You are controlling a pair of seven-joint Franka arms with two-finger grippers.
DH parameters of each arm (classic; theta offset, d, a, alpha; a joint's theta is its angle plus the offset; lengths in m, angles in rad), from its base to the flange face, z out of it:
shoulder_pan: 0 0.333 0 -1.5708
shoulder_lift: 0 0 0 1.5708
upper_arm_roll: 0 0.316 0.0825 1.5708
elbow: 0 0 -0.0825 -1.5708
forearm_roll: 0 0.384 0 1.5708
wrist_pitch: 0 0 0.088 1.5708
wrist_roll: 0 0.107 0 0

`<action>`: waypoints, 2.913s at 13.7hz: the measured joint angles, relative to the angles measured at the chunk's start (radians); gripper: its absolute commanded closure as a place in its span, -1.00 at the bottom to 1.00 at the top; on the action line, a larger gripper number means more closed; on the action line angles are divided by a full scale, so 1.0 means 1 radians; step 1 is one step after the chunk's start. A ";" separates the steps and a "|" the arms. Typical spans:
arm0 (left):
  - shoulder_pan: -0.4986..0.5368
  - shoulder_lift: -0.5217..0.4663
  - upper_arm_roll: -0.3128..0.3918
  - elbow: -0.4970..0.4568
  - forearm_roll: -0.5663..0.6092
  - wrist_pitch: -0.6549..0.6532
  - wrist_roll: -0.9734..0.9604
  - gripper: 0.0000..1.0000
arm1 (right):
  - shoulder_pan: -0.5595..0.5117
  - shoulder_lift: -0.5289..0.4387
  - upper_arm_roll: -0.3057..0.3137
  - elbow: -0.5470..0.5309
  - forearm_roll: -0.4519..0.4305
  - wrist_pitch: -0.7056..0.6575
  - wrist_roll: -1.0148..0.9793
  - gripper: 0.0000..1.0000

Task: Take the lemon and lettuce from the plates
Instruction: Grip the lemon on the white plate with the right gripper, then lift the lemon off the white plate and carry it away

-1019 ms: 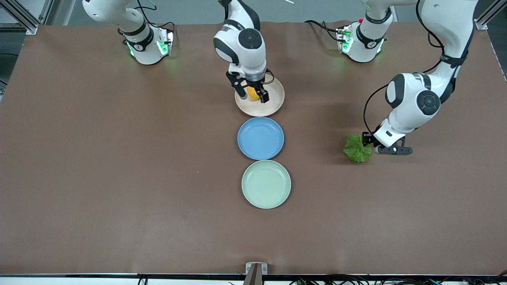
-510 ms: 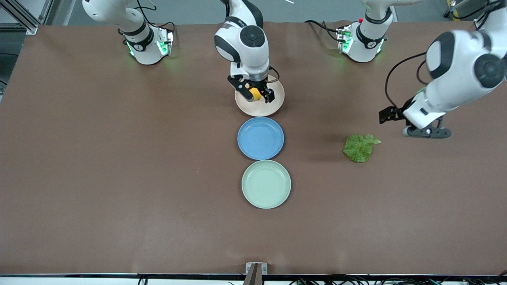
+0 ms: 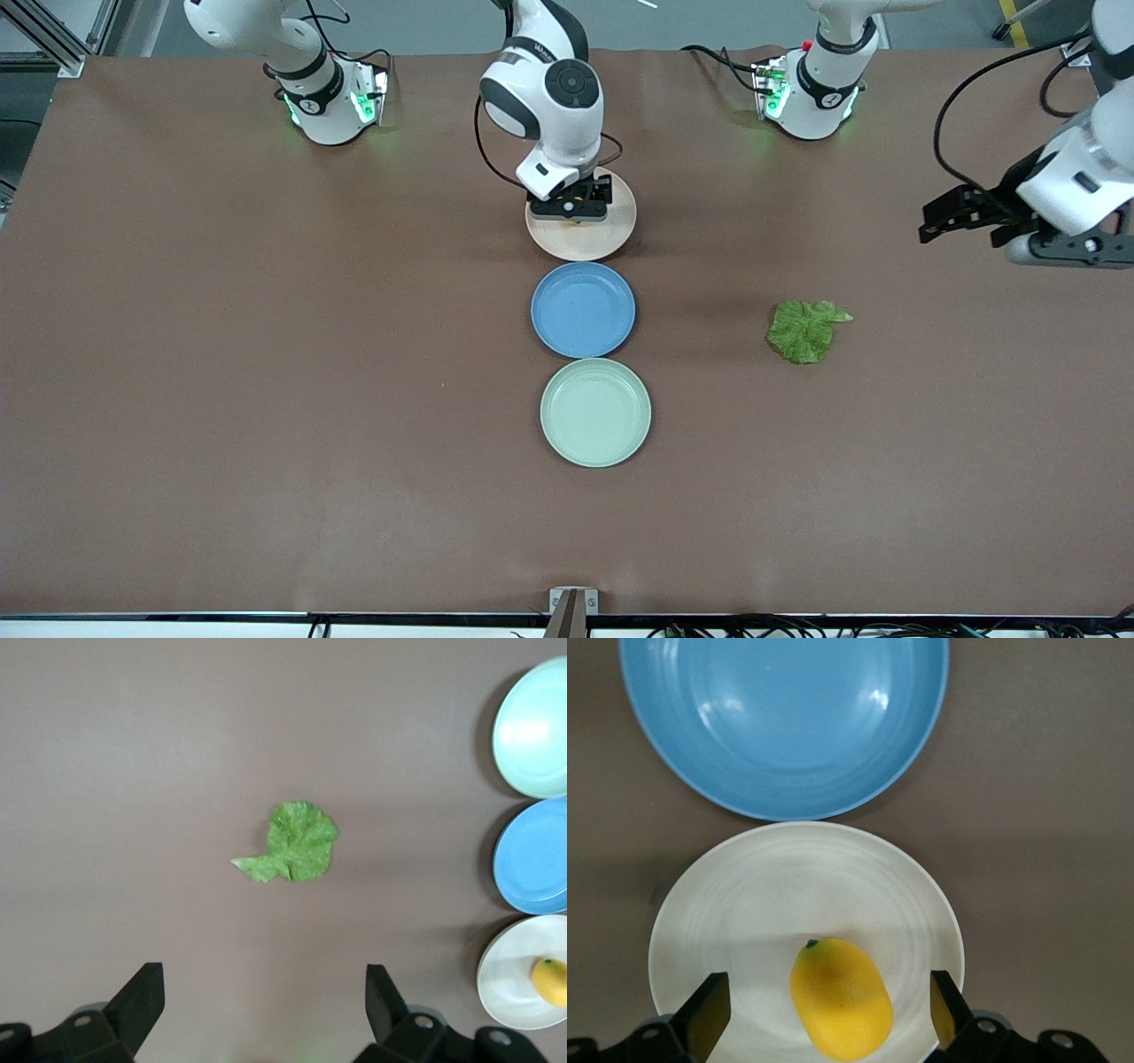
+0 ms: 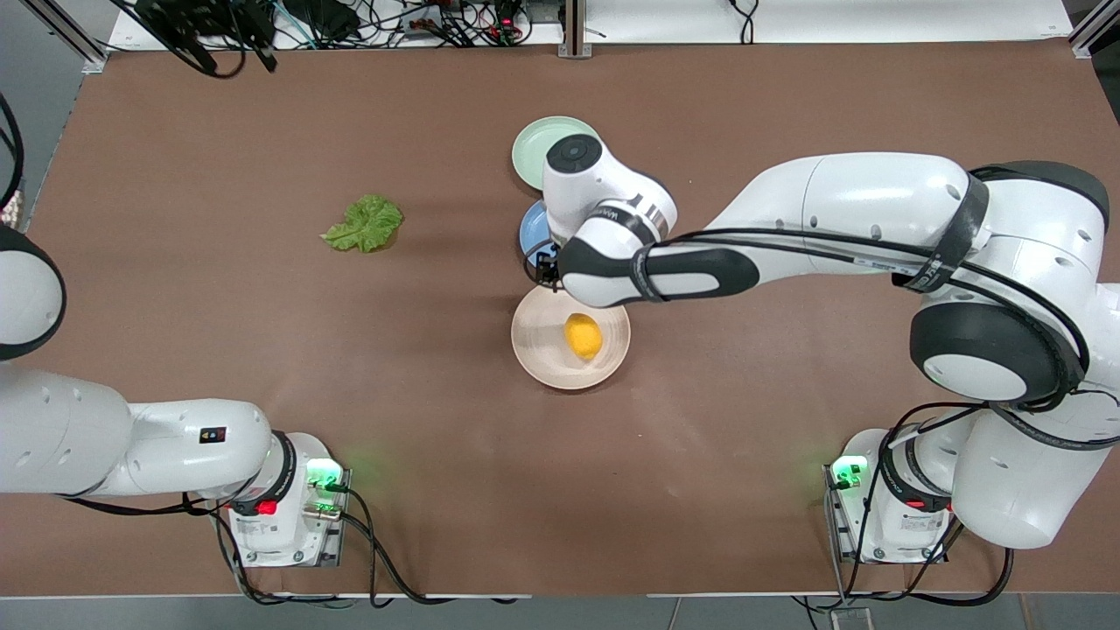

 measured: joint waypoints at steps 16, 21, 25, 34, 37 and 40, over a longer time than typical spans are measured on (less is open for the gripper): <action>0.009 0.113 -0.004 0.206 0.000 -0.014 -0.005 -1.00 | 0.086 0.067 0.008 -0.181 -0.101 0.311 -0.116 -0.54; 0.008 0.104 -0.007 0.191 0.005 -0.025 -0.005 -1.00 | 0.091 0.061 0.003 -0.182 -0.101 0.273 -0.108 1.00; 0.008 0.072 -0.010 0.152 0.010 -0.026 -0.005 -1.00 | -0.029 -0.060 -0.022 -0.138 -0.082 0.080 -0.108 1.00; -0.008 0.052 -0.004 0.133 0.011 -0.025 -0.005 -1.00 | -0.710 -0.207 -0.043 -0.155 0.015 -0.093 -0.616 1.00; -0.076 0.052 0.057 0.133 0.013 -0.024 -0.005 -1.00 | -0.831 -0.059 -0.041 -0.159 0.015 0.089 -0.766 1.00; -0.095 0.052 0.077 0.133 0.013 -0.024 -0.005 -1.00 | -0.867 0.042 -0.038 -0.151 0.016 0.214 -0.843 1.00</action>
